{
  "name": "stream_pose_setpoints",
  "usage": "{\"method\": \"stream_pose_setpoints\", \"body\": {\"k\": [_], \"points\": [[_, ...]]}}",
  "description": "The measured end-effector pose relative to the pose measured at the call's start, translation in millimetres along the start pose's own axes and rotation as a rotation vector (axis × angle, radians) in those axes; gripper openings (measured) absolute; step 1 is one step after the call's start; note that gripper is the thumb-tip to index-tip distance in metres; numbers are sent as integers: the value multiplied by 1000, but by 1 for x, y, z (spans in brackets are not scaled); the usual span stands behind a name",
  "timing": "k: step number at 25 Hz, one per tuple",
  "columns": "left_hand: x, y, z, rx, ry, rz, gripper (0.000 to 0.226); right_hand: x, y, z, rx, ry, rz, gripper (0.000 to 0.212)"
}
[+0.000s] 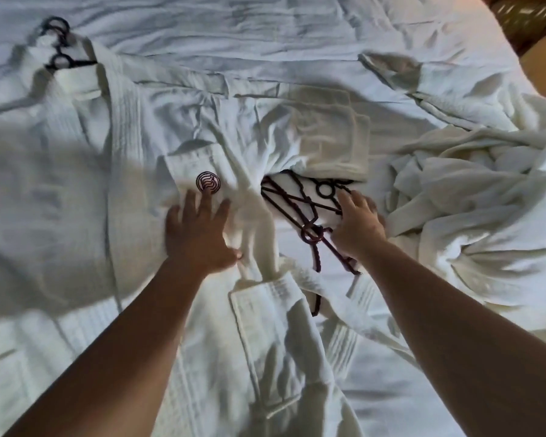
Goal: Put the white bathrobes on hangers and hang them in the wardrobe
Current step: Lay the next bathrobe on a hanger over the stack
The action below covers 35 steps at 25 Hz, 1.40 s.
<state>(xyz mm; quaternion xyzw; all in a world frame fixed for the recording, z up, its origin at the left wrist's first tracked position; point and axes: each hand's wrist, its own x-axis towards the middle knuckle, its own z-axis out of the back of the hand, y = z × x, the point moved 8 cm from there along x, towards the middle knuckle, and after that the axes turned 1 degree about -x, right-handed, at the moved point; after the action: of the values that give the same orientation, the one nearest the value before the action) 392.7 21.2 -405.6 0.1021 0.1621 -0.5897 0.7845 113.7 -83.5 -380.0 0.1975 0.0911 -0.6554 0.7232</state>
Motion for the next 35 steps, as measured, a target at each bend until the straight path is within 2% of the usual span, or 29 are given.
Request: {"method": "stream_pose_setpoints", "body": {"k": [2, 4, 5, 7, 9, 12, 14, 17, 19, 22, 24, 25, 27, 29, 30, 32, 35], "points": [[-1, -6, -15, 27, -107, -31, 107, 21, -8, -8, -139, 77, -21, 75], [-3, -8, -19, -16, -223, -54, 103, 23, -12, -1, -174, 48, -33, 48], [-2, -6, -19, -26, -242, -61, 101, 17, -13, 5, -176, 25, -51, 41], [2, -3, -21, -27, -219, -59, 102, -8, -17, 15, -245, -16, -43, 44], [4, -3, -25, -20, -210, -52, 103, -41, -23, 19, -302, -22, -11, 39], [5, -5, -28, -31, -201, -49, 101, -71, -40, 20, -236, 13, -121, 30], [6, -5, -29, -22, -195, -41, 102, -63, -39, 22, -240, -12, -167, 33], [9, -6, -31, -4, -167, -31, 105, -38, -35, 25, -123, -35, -239, 50], [8, -6, -31, 5, -166, -31, 106, -28, -33, 24, 11, -41, -252, 41], [7, -5, -30, -26, -173, -37, 106, -42, -29, 5, 139, 108, -165, 9], [7, -6, -31, -40, -170, -35, 105, -61, -48, -8, 30, 226, -197, 15], [7, -6, -32, -44, -162, -34, 104, -70, -62, -6, -11, 229, -247, 17], [7, -6, -32, -47, -148, -31, 103, -86, -88, 10, 79, 131, -407, 17], [7, -5, -33, -57, -124, -36, 102, -101, -101, 36, 309, -124, -550, 25], [7, -6, -33, -69, -113, -39, 101, -106, -101, 46, 376, -234, -567, 30], [7, -6, -34, -80, -117, -36, 102, -109, -96, 56, 464, -352, -550, 41], [8, -6, -33, -93, -124, -44, 105, -98, -70, 66, 530, -380, -469, 42]]}}
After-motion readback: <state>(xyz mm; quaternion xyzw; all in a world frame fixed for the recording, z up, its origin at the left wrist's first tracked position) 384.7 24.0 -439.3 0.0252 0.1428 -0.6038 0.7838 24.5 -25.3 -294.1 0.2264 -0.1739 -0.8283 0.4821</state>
